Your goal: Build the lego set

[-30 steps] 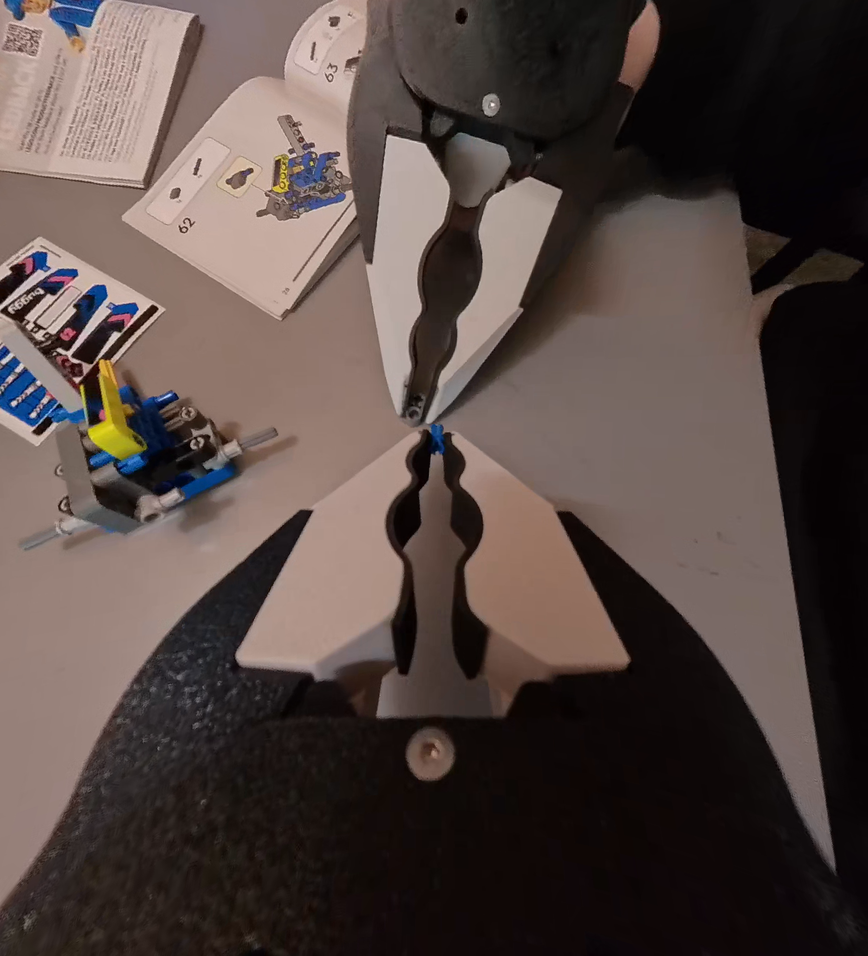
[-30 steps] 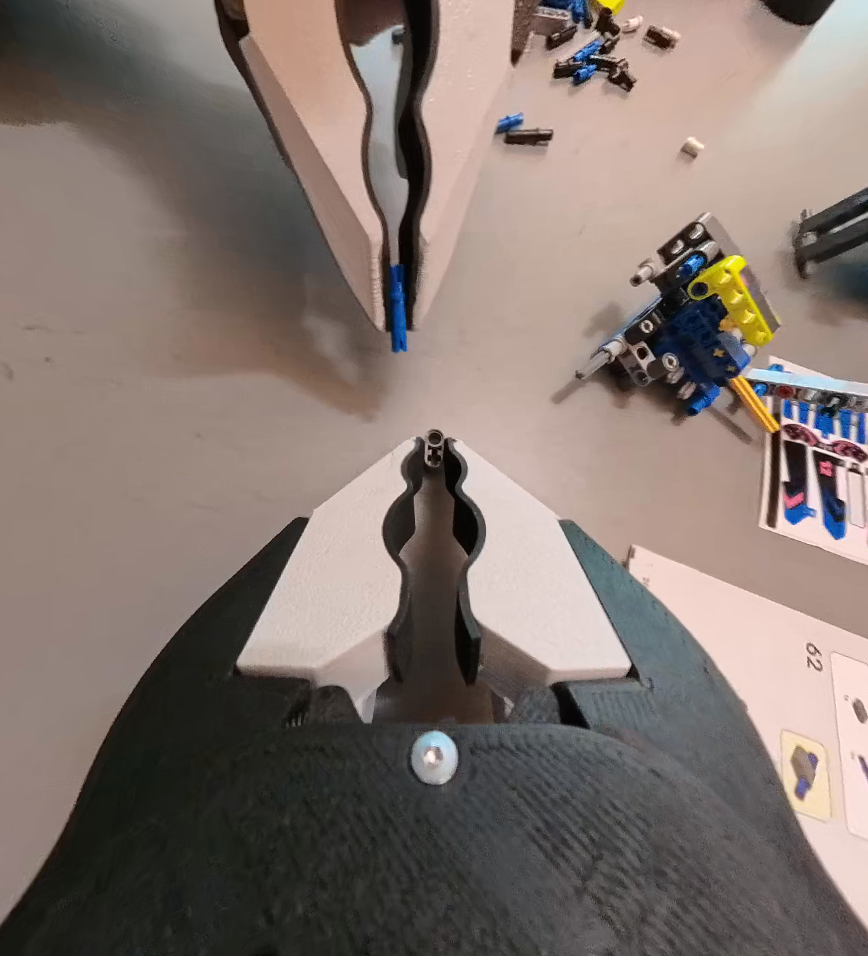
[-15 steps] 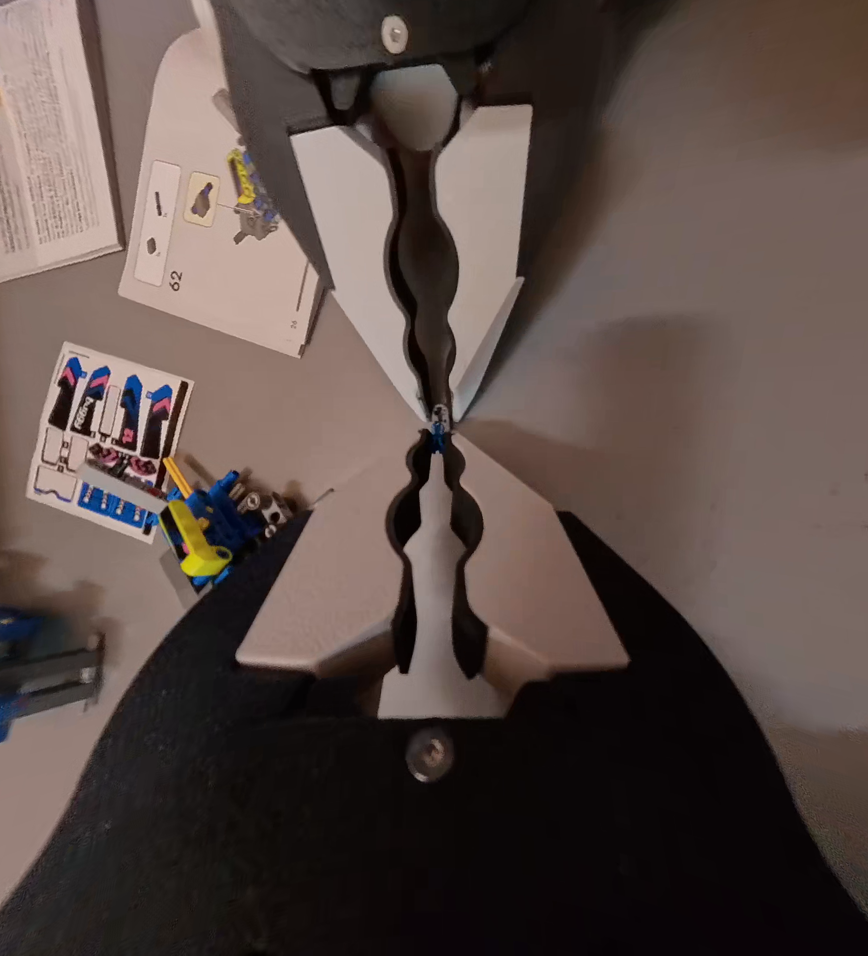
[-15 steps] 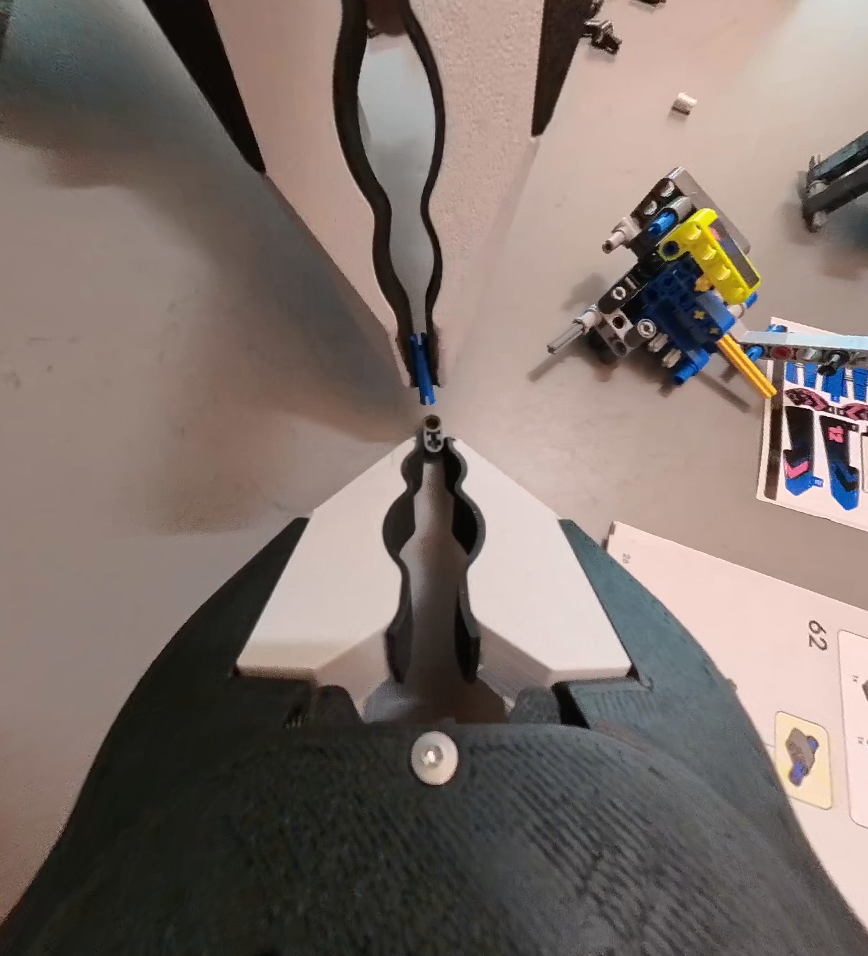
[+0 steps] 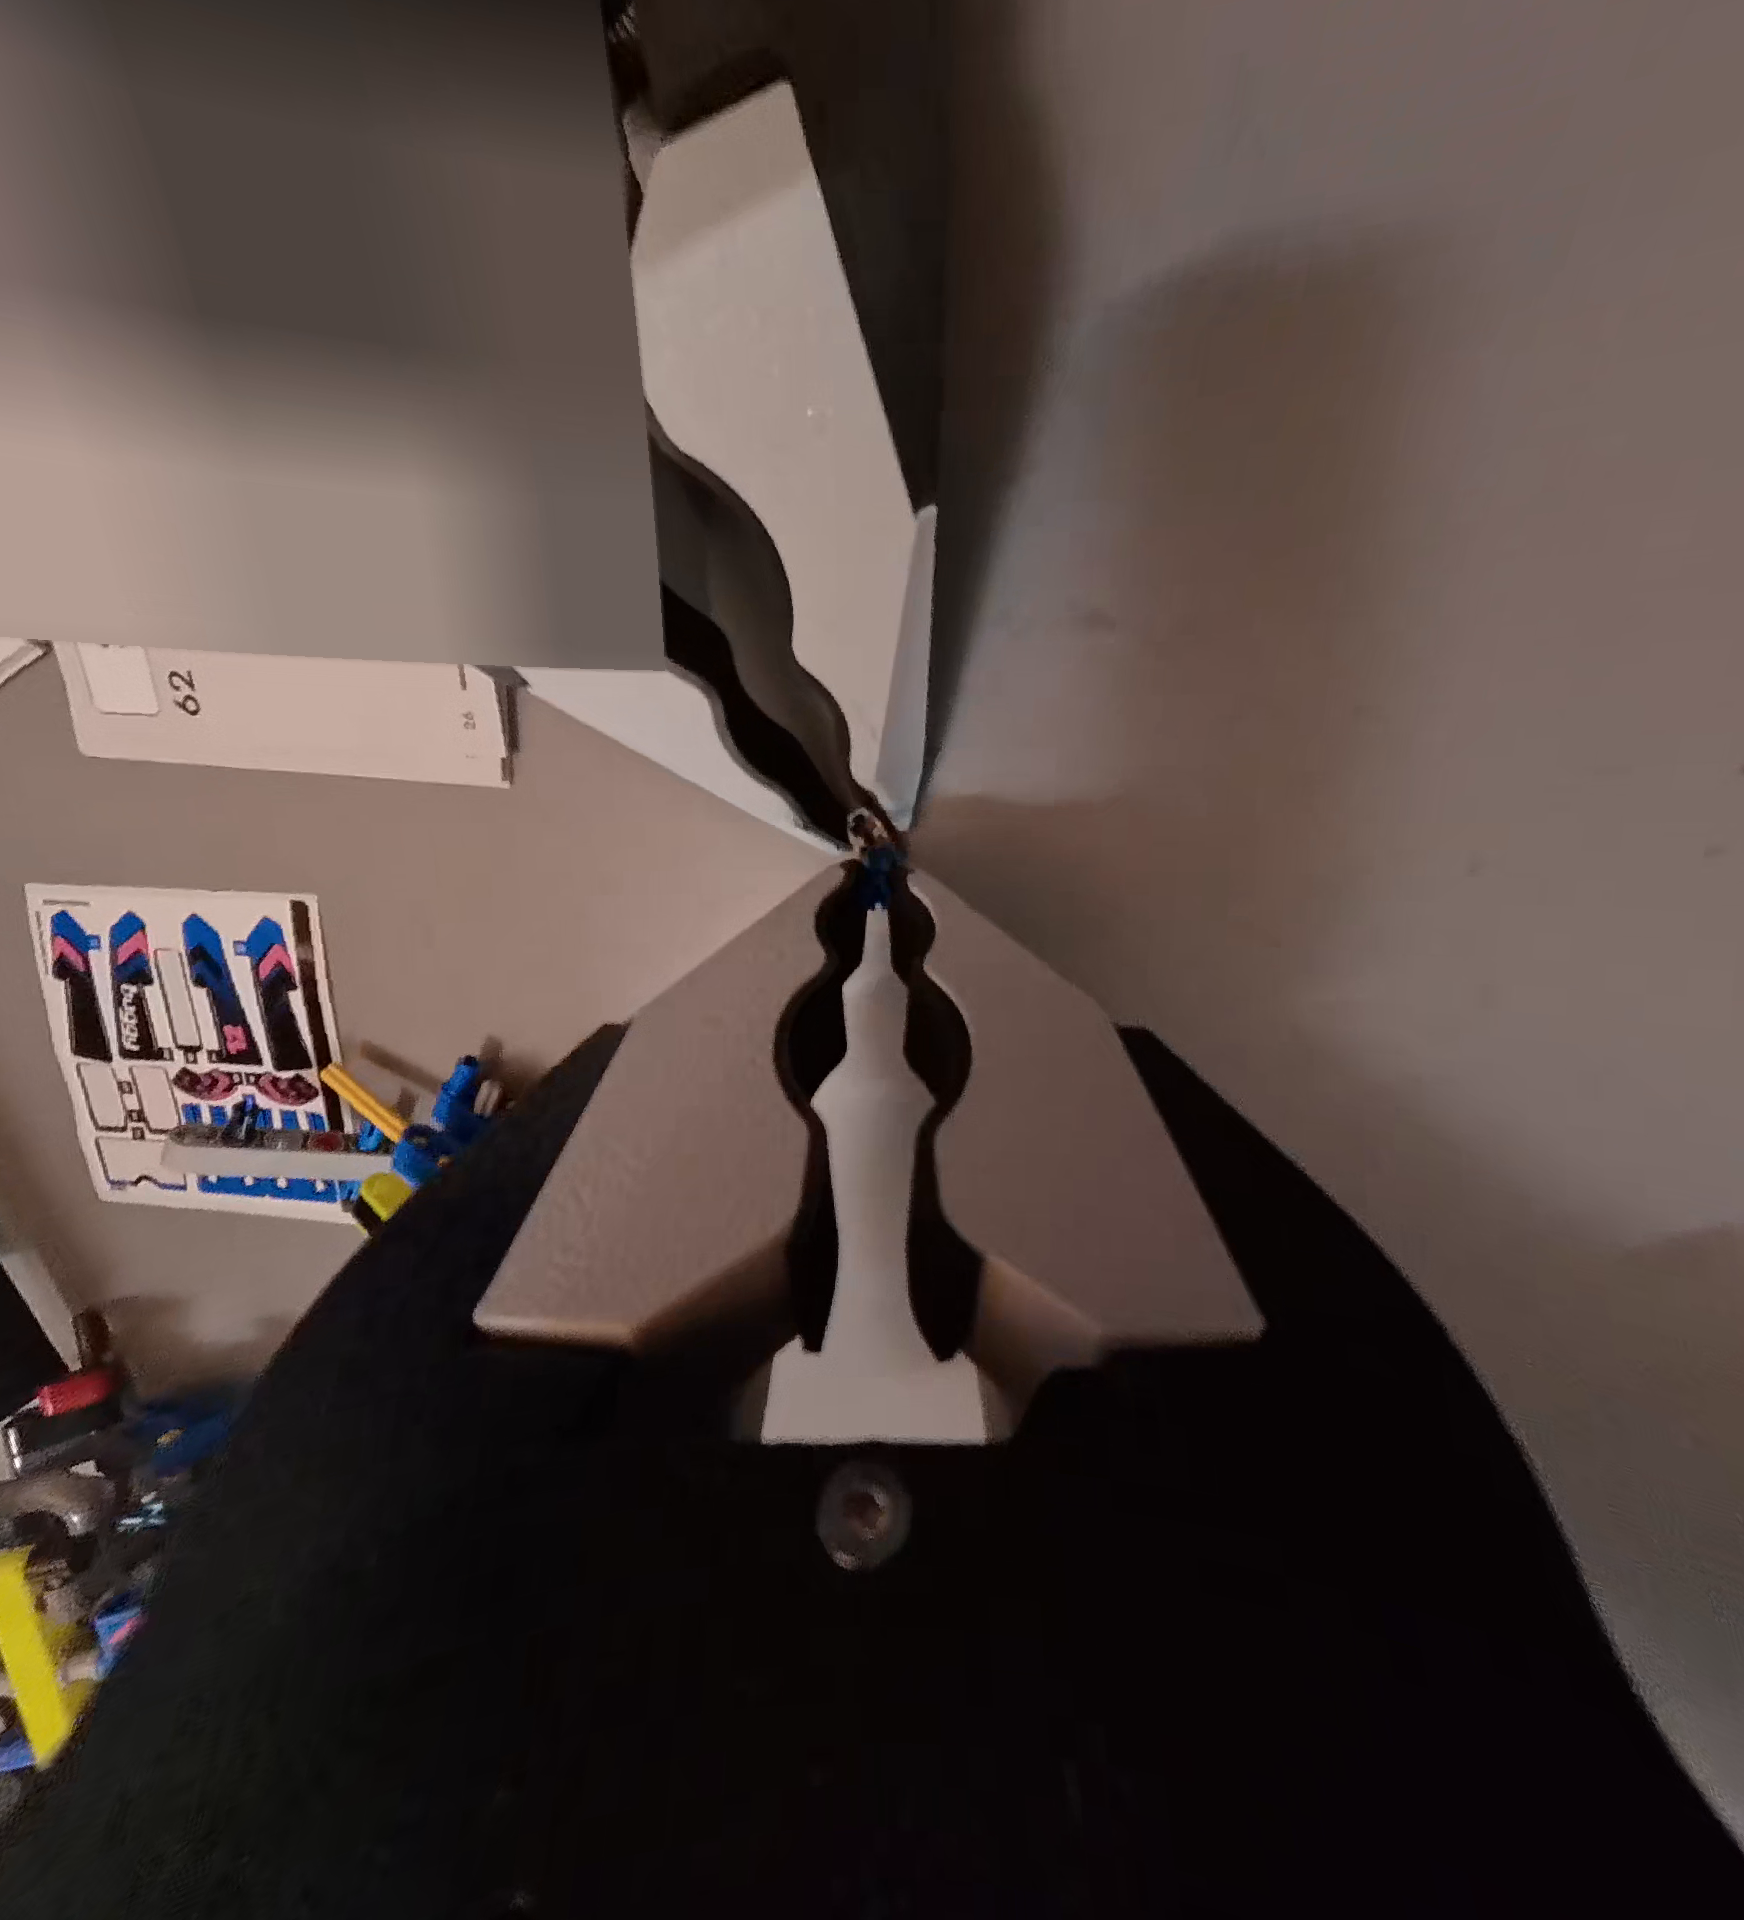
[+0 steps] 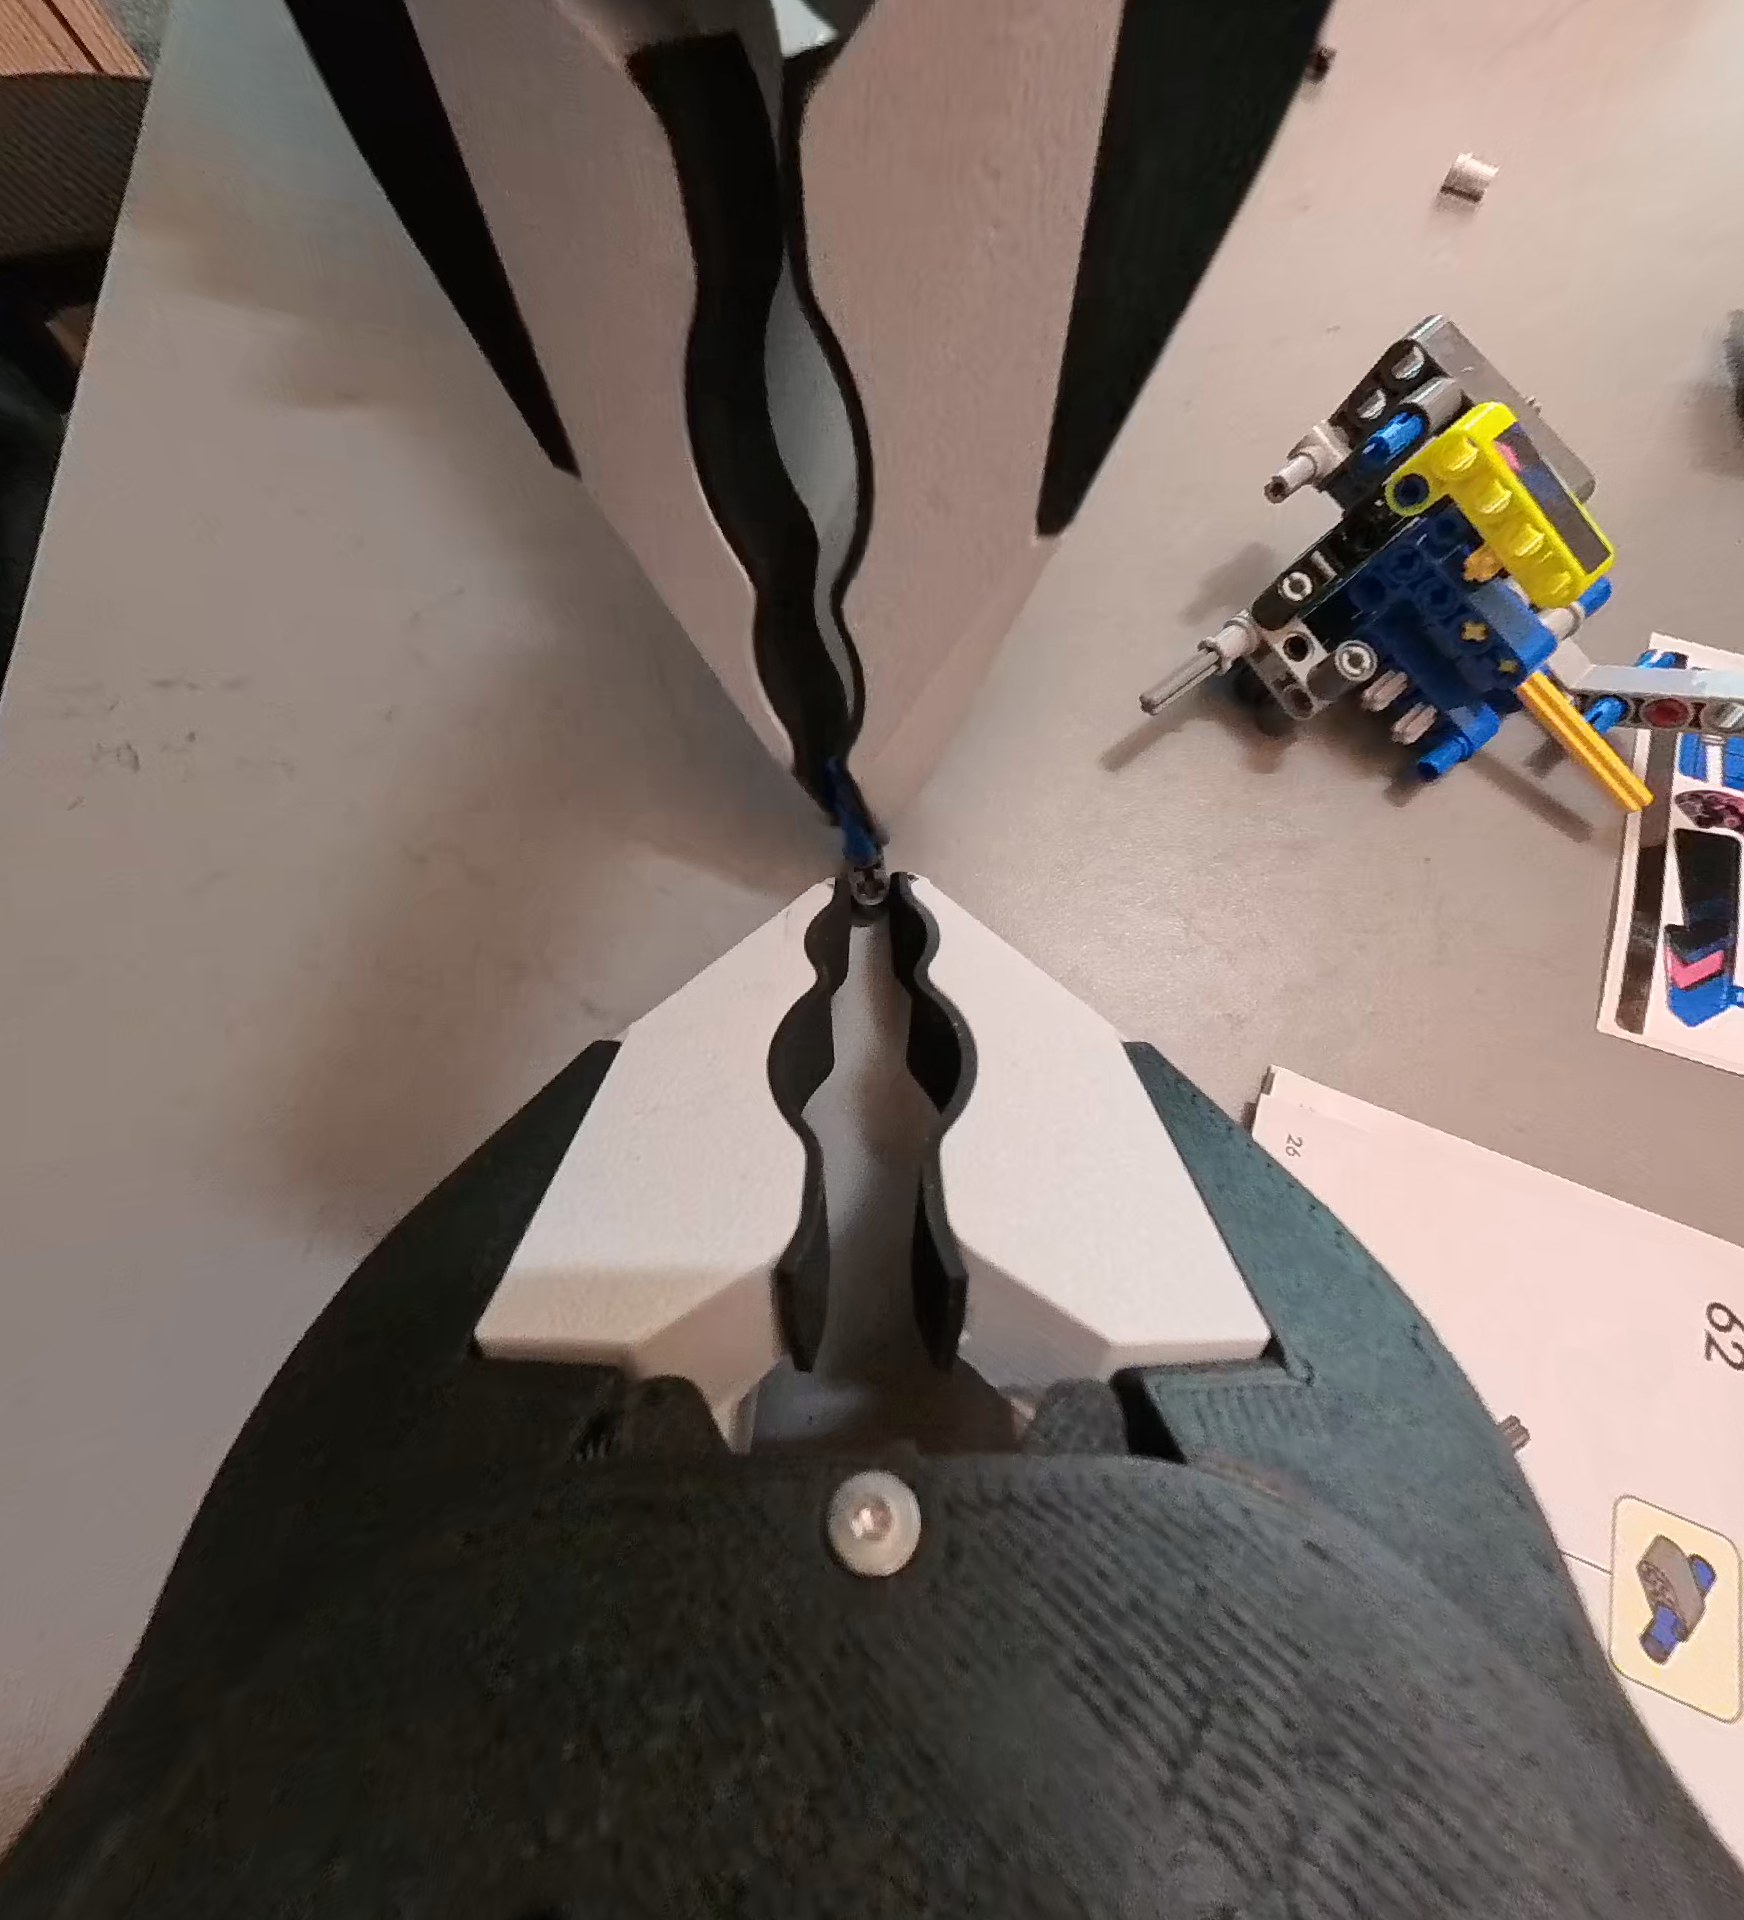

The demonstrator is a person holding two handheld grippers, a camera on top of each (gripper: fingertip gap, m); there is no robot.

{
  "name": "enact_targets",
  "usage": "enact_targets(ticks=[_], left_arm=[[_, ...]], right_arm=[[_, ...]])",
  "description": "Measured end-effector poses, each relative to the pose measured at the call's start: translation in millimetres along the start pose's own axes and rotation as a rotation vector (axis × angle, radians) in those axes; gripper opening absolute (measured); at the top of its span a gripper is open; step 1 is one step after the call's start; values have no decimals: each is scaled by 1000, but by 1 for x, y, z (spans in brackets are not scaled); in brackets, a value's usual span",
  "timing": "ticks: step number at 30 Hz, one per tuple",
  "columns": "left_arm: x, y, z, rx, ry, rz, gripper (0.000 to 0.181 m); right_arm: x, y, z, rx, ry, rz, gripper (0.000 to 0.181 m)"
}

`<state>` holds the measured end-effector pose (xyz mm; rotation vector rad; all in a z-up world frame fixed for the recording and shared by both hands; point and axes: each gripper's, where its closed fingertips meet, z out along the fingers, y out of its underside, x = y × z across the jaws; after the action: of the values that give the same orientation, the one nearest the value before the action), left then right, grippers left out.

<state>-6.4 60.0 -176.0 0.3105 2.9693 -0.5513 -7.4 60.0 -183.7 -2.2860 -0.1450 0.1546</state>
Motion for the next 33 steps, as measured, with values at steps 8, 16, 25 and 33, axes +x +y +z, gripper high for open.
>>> enact_targets(ticks=[8, 16, 25, 33], left_arm=[[0, 2, 1, -126, -19, 139, 1], [1, 1, 1, -57, 81, -103, 1], [1, 1, 2, -46, 63, -222, 1], [0, -1, 3, -54, -12, -258, 1]], right_arm=[[0, 0, 0, -1, 1, -3, 7], [0, 0, 0, -1, -3, 2, 7], [0, 0, 0, -2, 5, -9, 7], [0, 0, 0, -2, 15, -19, 6]])
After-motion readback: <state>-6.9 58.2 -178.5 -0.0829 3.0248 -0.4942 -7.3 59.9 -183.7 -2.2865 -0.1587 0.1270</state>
